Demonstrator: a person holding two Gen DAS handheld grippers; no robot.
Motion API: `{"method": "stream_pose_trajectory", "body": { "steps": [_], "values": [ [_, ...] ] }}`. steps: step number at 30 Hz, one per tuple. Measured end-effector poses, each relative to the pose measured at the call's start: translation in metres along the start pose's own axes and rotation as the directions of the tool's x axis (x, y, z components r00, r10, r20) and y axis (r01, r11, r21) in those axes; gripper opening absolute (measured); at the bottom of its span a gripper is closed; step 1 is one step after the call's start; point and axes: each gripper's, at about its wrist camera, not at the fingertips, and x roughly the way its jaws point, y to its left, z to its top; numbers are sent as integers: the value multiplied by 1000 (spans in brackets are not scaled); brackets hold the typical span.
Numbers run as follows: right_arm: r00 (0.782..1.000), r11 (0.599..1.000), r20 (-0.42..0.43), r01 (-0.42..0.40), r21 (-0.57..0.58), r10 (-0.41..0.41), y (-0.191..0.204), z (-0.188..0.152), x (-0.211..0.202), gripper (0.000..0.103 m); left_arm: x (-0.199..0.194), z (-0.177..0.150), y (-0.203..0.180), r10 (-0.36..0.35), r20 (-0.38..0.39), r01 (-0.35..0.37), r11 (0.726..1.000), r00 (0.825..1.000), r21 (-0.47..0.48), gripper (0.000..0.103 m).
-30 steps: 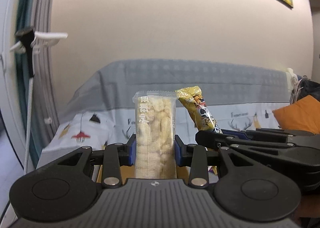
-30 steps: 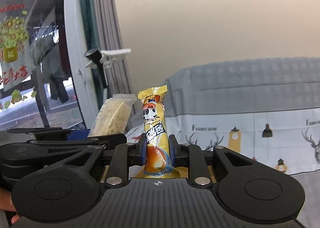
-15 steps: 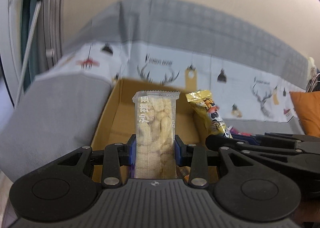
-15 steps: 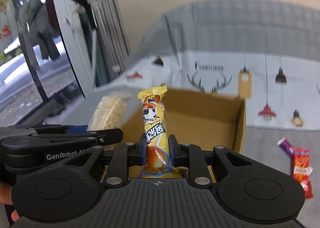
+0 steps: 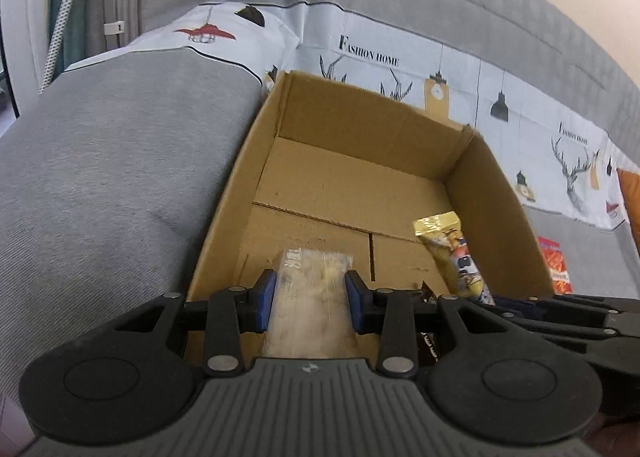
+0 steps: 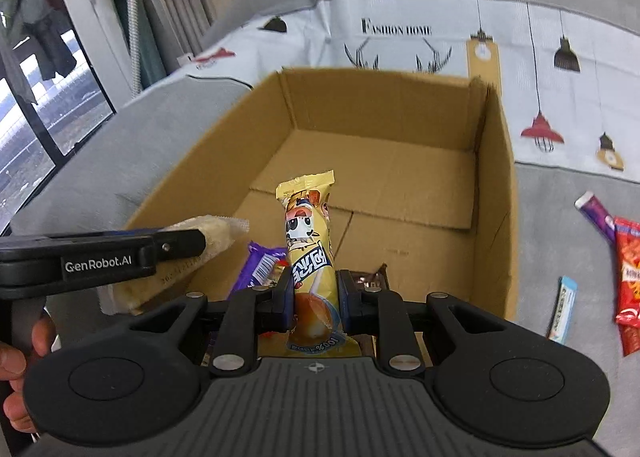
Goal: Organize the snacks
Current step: 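Carry both snacks over the box and open both tools to drop them, then move both open tools back over the remaining snacks on the bed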
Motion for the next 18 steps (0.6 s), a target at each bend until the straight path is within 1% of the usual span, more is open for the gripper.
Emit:
{"method": "stream_pose_trajectory", "body": {
  "steps": [2, 4, 6, 8, 9, 10, 11, 12, 13, 14, 15, 17, 18],
  "values": [
    [1000, 1000, -9, 8, -6, -8, 2, -2, 7, 23, 3, 0, -3, 4, -11, -3, 1000, 1000, 4, 40],
    [1000, 1000, -9, 6, -4, -6, 3, -2, 10, 23, 5, 1, -2, -10, -22, 10, 1000, 1000, -4, 40],
    [1000, 1000, 28, 15, 0, -15, 4, -2, 7, 23, -2, 3, 1, -45, -16, 45, 999, 999, -25, 40],
    [999, 1000, 41, 8, -20, -7, 8, -1, 4, 23, -10, 2, -1, -25, -1, 25, 1000, 1000, -14, 40],
    [999, 1000, 44, 0, -12, 0, 8, 0, 3, 24, -14, 2, -1, -15, 12, 15, 1000, 1000, -10, 40],
    [999, 1000, 44, -12, 4, 11, 7, 1, 2, 35, -17, 1, -1, 5, 23, -5, 1000, 1000, -10, 45],
    [999, 999, 41, -26, 23, 25, 5, 3, 1, 51, -20, 2, -2, 32, 18, -31, 999, 999, -9, 58],
    [997, 998, 58, -46, 38, 43, 4, 3, -4, 77, -23, 3, -2, 50, 12, -50, 999, 999, -8, 65],
    [995, 998, 86, -58, 39, 54, 3, 2, -11, 77, -27, 3, -2, 57, 23, -57, 998, 998, -7, 76],
    [994, 998, 95, -55, 34, 52, 2, 2, -16, 77, -34, 3, -2, 63, 44, -63, 998, 997, -10, 82],
    [994, 998, 96, -51, 32, 48, 1, 2, -20, 78, -42, 3, -4, 63, 64, -62, 998, 996, -8, 83],
    [993, 997, 99, -61, 46, 56, -5, 0, -30, 79, -54, 3, -8, 50, 76, -50, 999, 996, -8, 85],
    [993, 996, 104, -65, 54, 59, -8, -2, -35, 85, -60, 3, -12, 40, 78, -40, 999, 996, -8, 85]
  ]
}}
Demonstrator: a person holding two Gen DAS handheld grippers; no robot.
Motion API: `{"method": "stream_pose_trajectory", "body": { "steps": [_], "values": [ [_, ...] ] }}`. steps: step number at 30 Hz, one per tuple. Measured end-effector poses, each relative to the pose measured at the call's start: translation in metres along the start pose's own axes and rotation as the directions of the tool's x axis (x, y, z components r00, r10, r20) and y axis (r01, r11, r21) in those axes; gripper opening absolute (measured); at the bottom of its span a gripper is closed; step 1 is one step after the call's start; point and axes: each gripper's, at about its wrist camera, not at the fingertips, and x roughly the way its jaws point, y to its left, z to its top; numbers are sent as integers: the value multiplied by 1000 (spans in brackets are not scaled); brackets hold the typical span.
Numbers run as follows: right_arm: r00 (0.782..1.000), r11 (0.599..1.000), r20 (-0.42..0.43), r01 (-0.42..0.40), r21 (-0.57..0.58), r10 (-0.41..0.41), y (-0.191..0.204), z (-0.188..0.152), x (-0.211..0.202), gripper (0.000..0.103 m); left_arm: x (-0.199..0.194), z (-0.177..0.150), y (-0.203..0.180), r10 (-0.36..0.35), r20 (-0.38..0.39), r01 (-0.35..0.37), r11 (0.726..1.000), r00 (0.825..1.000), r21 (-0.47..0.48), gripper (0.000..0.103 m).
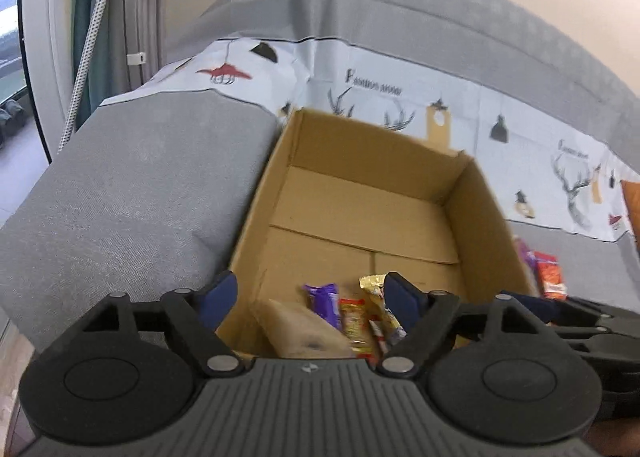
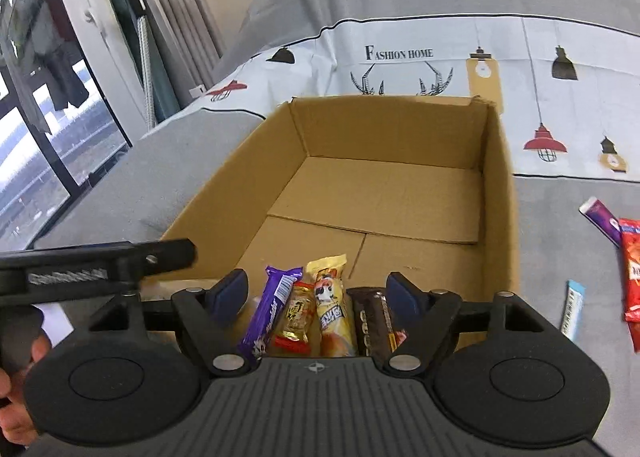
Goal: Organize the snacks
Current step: 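Move both open tools back over the remaining snacks on the bed, then grasp the blue stick with the left tool while the right tool grasps the red square candy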
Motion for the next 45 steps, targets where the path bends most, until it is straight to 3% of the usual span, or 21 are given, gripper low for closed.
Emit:
{"method": "stream_pose_trajectory", "body": {
  "steps": [3, 4, 9, 16, 19, 22, 27, 29, 30, 32, 35, 40, 43, 45],
  "values": [
    [999, 1000, 34, 9, 20, -10, -8, -6, -22, 100, -18, -1, -19, -40, 13, 40, 999, 999, 19, 89],
    [999, 999, 41, 3, 35, -5, -12, -8, -29, 102, -23, -3, -27, -55, 17, 54, 998, 998, 34, 96],
    [996, 999, 80, 36, 35, -39, -32, -23, -70, 102, -48, -15, -82, -143, 48, 136, 982, 989, 128, 100],
    [968, 969, 125, 198, 144, -217, -103, -42, -128, 103, -58, -29, -162, -236, 16, 224, 939, 972, 260, 101],
    [959, 937, 99, 233, 259, -266, -144, -54, -142, 103, -52, -37, -189, -271, 1, 257, 916, 963, 308, 101],
    [954, 927, 126, 224, 301, -272, -178, -70, -147, 103, -35, -44, -212, -303, -31, 296, 895, 953, 334, 101],
    [938, 934, 113, 302, 191, -327, -210, -86, -127, 102, 17, -56, -237, -306, -92, 319, 901, 948, 295, 100],
    [945, 940, 72, 304, 157, -318, -222, -88, -113, 101, 38, -59, -247, -301, -104, 318, 905, 948, 282, 96],
    [949, 941, 52, 299, 158, -310, -229, -87, -105, 96, 49, -62, -251, -309, -104, 326, 905, 945, 275, 93],
    [952, 945, 49, 294, 146, -303, -238, -83, -95, 89, 70, -66, -260, -296, -116, 317, 902, 948, 291, 70],
    [946, 940, 23, 317, 129, -323, -250, -77, -76, 88, 107, -71, -275, -210, -172, 258, 904, 962, 340, 50],
    [938, 937, -38, 346, 46, -345, -267, -72, -43, 82, 161, -78, -283, -169, -238, 242, 915, 956, 323, 44],
    [936, 936, -40, 350, 40, -348, -278, -72, -33, 81, 185, -83, -285, -159, -258, 239, 917, 953, 319, 44],
    [924, 925, -21, 381, -2, -381, -276, -71, -25, 81, 199, -86, -279, -175, -283, 253, 930, 943, 268, 44]
  ]
}}
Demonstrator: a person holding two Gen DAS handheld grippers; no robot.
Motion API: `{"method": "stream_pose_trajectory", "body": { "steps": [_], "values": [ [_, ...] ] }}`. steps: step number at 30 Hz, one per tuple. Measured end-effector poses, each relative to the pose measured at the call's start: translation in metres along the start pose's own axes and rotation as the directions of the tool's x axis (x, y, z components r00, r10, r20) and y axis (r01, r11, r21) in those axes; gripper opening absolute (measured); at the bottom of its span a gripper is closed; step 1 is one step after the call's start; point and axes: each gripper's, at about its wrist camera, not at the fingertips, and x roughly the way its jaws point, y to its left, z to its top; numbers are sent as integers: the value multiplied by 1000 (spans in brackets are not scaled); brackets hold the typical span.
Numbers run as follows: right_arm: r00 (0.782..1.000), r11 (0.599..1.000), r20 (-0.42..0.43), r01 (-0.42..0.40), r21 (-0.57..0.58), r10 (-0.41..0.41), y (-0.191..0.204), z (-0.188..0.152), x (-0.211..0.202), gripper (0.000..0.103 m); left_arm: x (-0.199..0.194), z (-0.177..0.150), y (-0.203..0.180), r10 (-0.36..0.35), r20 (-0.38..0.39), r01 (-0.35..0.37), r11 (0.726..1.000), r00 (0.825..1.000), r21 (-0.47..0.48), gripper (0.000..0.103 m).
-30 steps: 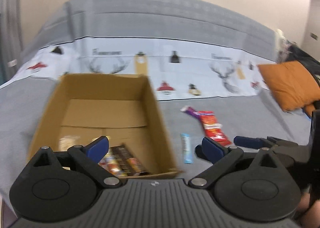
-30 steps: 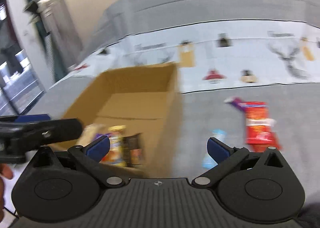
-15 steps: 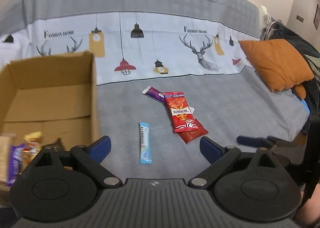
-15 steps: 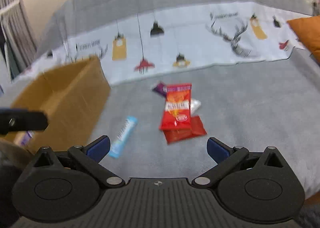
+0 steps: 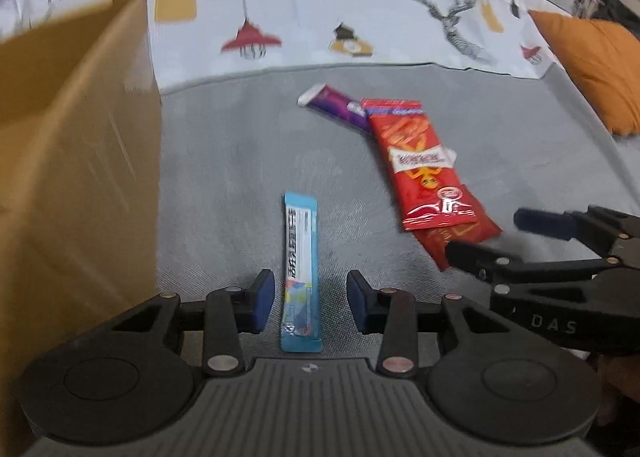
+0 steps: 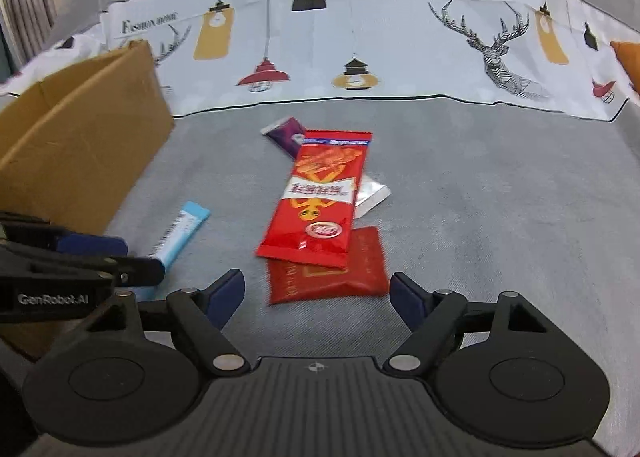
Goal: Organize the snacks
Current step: 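Grasp the blue stick with the left tool while the right tool grasps the red square candy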
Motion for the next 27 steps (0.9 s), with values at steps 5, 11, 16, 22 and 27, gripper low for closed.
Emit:
{"method": "stream_pose_trajectory", "body": {
  "steps": [5, 11, 16, 22, 27],
  "values": [
    [999, 996, -48, -6, -91, 2, 17, 0, 28, 77, -2, -8, -9, 30, 53, -36, 993, 998, 114, 18],
    [999, 993, -44, 20, -112, -25, 24, -4, 17, 50, -10, -15, -1, -27, 39, 24, 996, 999, 81, 5],
    [998, 991, -57, 23, -132, -31, 31, -20, -8, 36, -23, -28, -6, -56, 46, 52, 996, 997, 76, 4],
    [999, 987, -28, 40, -159, -45, 33, -33, -36, 19, -28, -45, -18, -55, 42, 50, 993, 998, 106, 4],
    [1000, 989, 15, 8, -147, -6, 27, -27, -40, 25, -19, -43, -20, -41, 49, 36, 994, 998, 106, 5]
  ]
}}
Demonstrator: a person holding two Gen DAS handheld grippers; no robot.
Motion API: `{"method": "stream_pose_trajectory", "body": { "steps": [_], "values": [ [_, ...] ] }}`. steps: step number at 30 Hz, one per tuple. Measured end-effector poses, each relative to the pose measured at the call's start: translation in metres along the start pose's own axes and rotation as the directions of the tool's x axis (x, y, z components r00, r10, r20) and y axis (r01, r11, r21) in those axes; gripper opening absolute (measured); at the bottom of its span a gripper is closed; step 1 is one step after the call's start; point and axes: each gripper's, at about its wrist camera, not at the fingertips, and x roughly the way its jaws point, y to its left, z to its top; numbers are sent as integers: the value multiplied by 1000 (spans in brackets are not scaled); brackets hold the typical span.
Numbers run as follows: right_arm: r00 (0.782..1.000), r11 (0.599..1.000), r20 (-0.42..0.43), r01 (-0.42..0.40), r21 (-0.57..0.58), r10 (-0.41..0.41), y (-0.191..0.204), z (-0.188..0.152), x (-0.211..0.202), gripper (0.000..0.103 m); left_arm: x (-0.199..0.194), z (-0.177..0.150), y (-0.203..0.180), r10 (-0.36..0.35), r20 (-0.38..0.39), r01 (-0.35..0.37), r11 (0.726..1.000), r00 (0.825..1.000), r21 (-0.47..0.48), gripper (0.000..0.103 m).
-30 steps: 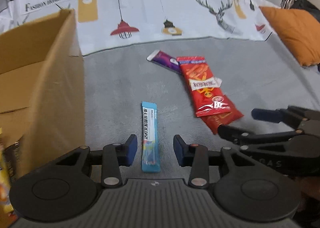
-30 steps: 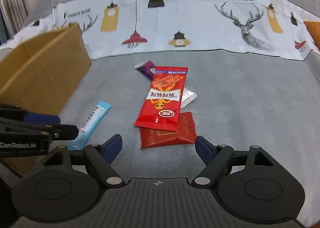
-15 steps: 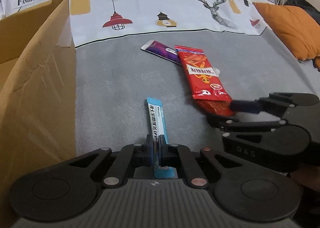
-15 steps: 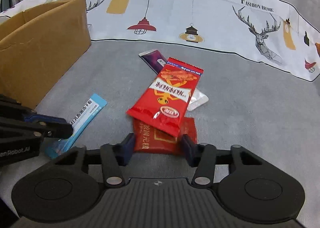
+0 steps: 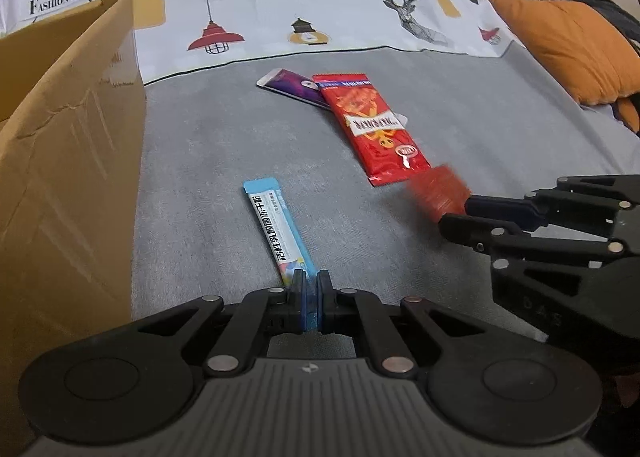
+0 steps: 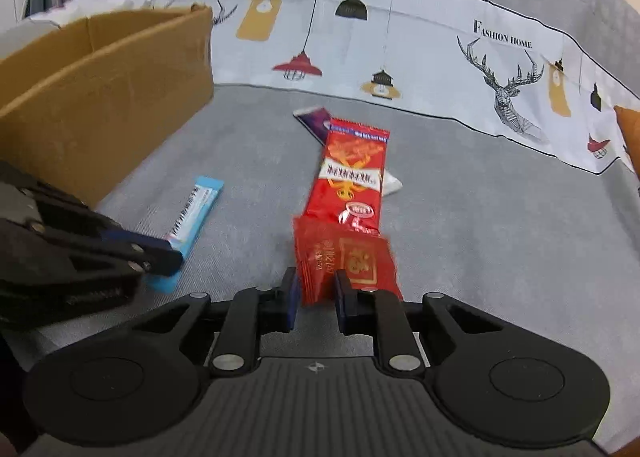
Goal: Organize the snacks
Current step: 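Grasp the blue stick with the left tool while the right tool grasps the red square candy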
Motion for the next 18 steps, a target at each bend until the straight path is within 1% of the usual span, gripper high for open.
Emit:
{"method": "stream_pose_trajectory", "body": {
  "steps": [1, 2, 3, 4, 6, 7, 8, 9, 10, 11, 12, 13, 14, 15, 16, 18],
  "values": [
    [1000, 1000, -1, -1, 11, 1, -3, 1, 2, 48, 2, 1, 1, -5, 3, 5, 1000, 1000, -4, 5],
    [1000, 1000, -1, 6, 31, -6, -7, 1, 5, 63, 4, 3, 3, -10, 8, 10, 1000, 1000, -5, 5],
    [1000, 999, 0, 7, 51, -7, -11, 1, 8, 86, 6, 5, 4, -11, 13, 11, 1000, 1000, -6, 5],
    [1000, 997, -1, 7, 72, -7, -16, 1, 11, 90, 7, 6, 4, 0, 20, 1, 1000, 1000, -3, 5],
    [1000, 993, -7, 7, 120, -6, -27, 2, 16, 90, 11, 10, 4, 12, 29, -12, 1000, 1000, 5, 6],
    [1000, 989, -18, 2, 147, 1, -32, 2, 20, 90, 13, 12, 4, 13, 33, -13, 1000, 999, 6, 9],
    [999, 985, -36, -4, 173, 10, -37, 0, 25, 90, 15, 14, 5, 8, 34, -8, 1000, 999, 2, 25],
    [998, 980, -60, -6, 197, 18, -40, -1, 32, 90, 17, 17, 6, 6, 36, -6, 1000, 999, -1, 37],
    [996, 978, -80, -9, 210, 26, -41, -2, 37, 91, 19, 19, 7, 5, 40, -4, 1000, 999, -5, 64],
    [997, 980, -76, -7, 200, 23, -39, -3, 39, 93, 22, 22, 8, 28, 39, -27, 1000, 999, -11, 70],
    [997, 985, -70, -4, 174, 16, -34, -3, 41, 93, 26, 23, 9, 57, 36, -56, 998, 998, -16, 69],
    [997, 989, -75, -9, 145, 21, -29, -2, 43, 92, 28, 24, 9, 67, 47, -67, 998, 997, -6, 64],
    [997, 995, -75, -13, 103, 21, -23, -1, 44, 89, 29, 25, 9, 61, 58, -62, 998, 996, 11, 55],
    [998, 998, -69, -11, 58, 15, -16, -1, 44, 78, 29, 25, 9, 55, 69, -57, 998, 996, 24, 30],
    [998, 999, -62, -23, 45, 26, -13, 0, 43, 69, 29, 26, 10, 53, 72, -54, 998, 996, 24, 8],
    [997, 998, -66, -33, 57, 37, -15, 2, 41, 68, 28, 26, 11, 24, 70, -25, 1000, 997, 19, 2]
  ]
}}
